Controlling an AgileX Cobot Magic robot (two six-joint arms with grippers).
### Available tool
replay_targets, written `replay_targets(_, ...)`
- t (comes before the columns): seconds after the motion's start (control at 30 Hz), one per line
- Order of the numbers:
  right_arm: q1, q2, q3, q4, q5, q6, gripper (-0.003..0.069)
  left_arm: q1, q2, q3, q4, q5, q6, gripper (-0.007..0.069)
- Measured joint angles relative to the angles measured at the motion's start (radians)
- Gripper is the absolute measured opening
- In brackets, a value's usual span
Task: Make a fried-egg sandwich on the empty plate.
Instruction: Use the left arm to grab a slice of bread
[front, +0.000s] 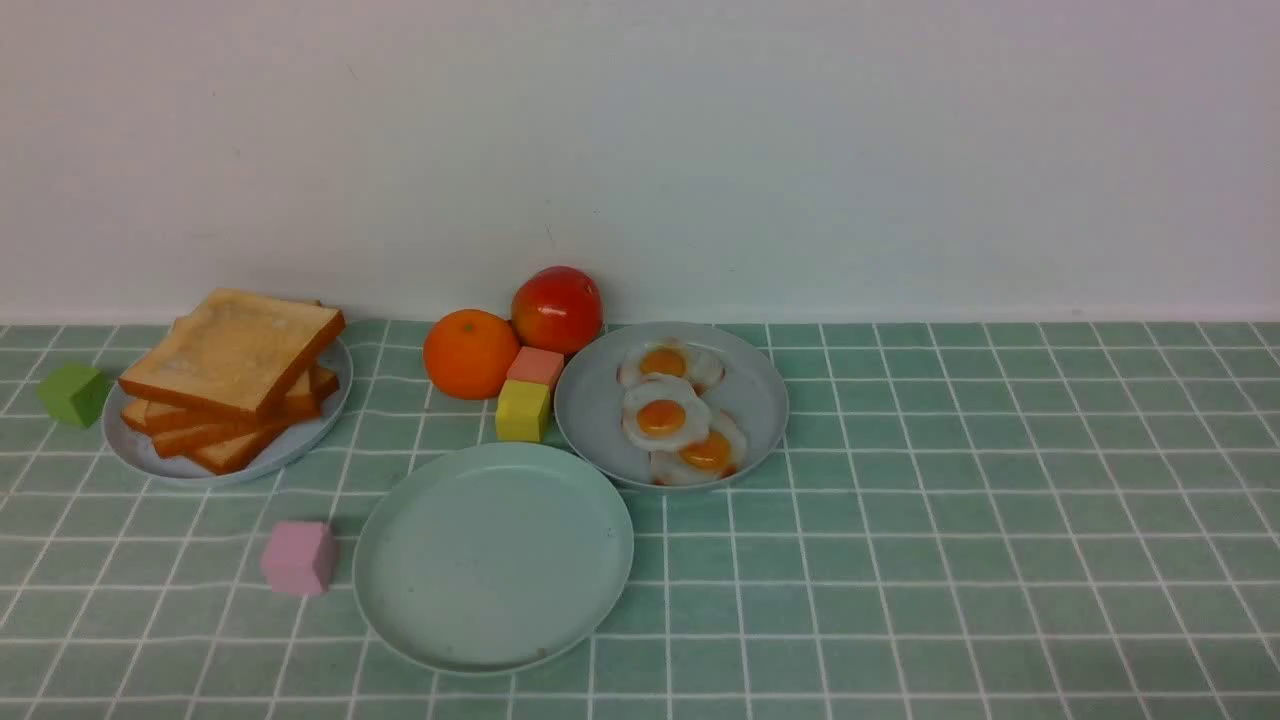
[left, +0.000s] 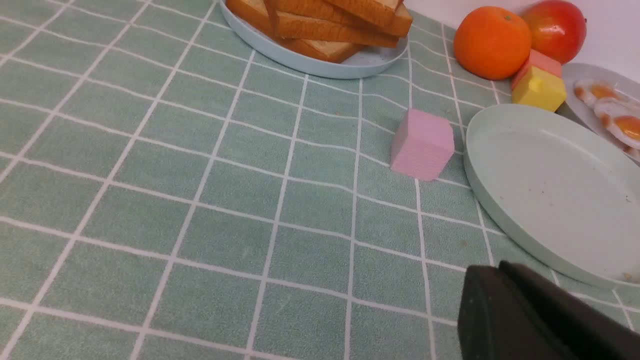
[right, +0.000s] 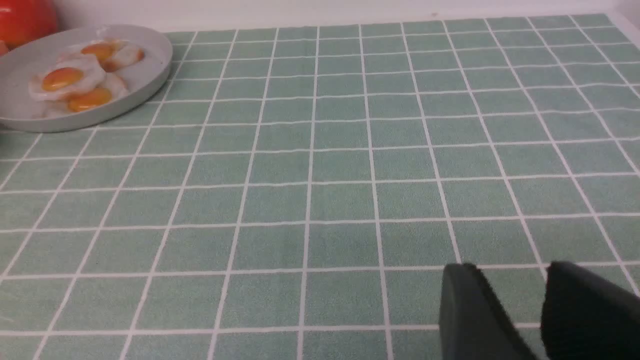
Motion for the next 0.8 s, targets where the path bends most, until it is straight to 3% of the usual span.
replay_targets(0.63,0.0,0.0,0.0,0.0,0.0,0.0,0.0239,0.0,0.0,0.0,0.003,-0.008,0.0,0.0017)
replay_targets(0.77,0.0,0.0,0.0,0.0,0.0,0.0,0.0239,0.0,0.0,0.0,-0.085,-0.112,-0.078,0.0019)
replay_targets(0.8,0.0,0.0,0.0,0.0,0.0,0.0,0.0239,0.0,0.0,0.0,-0.198,-0.169,-0.154,0.002)
